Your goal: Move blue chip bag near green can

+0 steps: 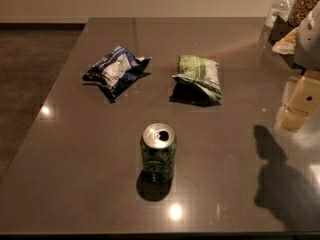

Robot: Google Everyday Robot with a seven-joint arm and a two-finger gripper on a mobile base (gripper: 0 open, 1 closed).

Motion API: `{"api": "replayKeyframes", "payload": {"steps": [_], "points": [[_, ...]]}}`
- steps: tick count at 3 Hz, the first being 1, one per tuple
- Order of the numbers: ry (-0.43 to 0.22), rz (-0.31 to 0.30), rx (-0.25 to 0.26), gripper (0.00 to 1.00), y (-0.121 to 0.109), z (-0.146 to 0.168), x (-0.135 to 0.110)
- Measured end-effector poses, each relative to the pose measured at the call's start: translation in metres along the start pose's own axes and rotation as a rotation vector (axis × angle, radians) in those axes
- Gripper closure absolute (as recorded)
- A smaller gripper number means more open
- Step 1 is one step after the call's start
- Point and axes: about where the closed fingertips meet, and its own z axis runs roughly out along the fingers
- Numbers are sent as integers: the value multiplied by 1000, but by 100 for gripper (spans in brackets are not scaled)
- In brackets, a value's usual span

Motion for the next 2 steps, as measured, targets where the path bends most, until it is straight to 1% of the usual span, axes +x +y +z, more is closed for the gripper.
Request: {"api": "replayKeyframes", "payload": {"steps": [1,2], "points": [[-6,-3,1,0,-1,1,-3],[-48,-25,5,0,-9,5,-24]]}}
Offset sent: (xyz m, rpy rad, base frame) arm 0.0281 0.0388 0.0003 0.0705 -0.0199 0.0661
